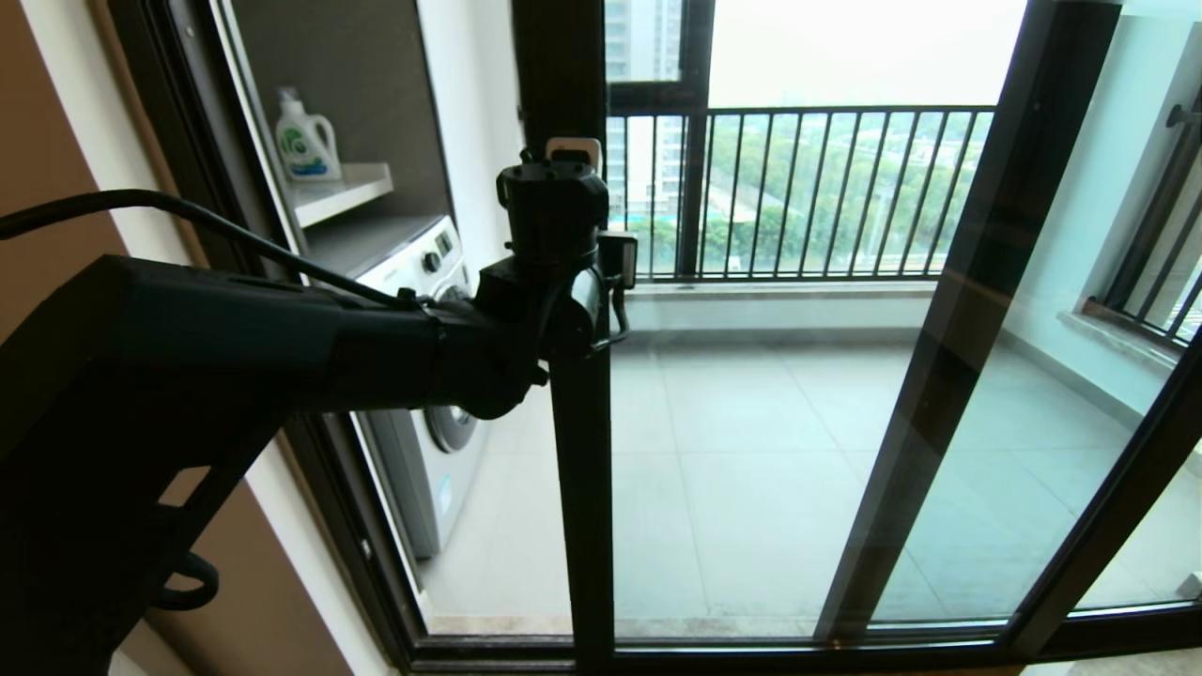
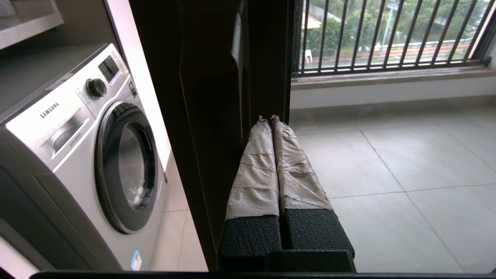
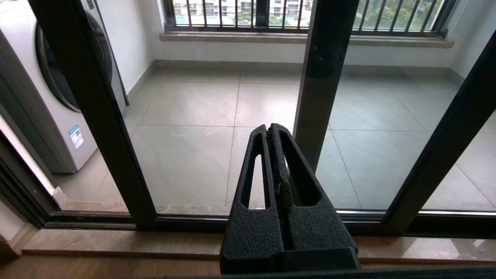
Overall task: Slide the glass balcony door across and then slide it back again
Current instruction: Close the slid door
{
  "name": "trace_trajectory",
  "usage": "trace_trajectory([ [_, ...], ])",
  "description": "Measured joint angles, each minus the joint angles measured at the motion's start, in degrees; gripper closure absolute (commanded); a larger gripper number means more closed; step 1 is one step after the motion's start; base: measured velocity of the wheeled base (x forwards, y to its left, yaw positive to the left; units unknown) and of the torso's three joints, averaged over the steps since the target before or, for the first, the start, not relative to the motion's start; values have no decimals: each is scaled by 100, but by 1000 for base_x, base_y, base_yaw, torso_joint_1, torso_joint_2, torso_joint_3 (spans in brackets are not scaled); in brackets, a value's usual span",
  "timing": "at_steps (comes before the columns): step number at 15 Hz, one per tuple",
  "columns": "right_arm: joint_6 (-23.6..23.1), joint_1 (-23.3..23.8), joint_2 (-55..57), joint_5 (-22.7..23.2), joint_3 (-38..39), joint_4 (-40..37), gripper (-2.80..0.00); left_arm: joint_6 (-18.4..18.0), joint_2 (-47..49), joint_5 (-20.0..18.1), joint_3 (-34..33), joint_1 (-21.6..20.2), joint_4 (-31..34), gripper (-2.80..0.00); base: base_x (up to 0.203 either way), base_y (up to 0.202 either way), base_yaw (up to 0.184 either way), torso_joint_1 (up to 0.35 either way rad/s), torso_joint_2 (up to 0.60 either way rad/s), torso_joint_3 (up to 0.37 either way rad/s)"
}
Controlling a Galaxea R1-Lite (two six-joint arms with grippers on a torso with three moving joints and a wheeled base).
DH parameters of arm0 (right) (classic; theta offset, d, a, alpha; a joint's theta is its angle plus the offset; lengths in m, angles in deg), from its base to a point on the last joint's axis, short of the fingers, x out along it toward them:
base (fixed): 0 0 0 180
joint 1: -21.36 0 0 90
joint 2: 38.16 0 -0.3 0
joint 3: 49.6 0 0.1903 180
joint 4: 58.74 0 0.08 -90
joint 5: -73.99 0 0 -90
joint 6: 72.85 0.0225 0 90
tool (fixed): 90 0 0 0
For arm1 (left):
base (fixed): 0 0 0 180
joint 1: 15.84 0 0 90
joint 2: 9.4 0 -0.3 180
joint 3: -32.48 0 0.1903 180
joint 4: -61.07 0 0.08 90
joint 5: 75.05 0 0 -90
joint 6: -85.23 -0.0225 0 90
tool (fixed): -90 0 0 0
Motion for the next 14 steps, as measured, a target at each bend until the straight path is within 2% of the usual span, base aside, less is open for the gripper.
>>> trace_trajectory([
  [9,2,-2,0,2,0,-1,0,48,-475,-105,-691,-550,-15,0,0,0,0,0,0,0],
  [14,-1,-2,0,1,0,-2,0,134,-674,-84,-845,-810,16,0,0,0,0,0,0,0],
])
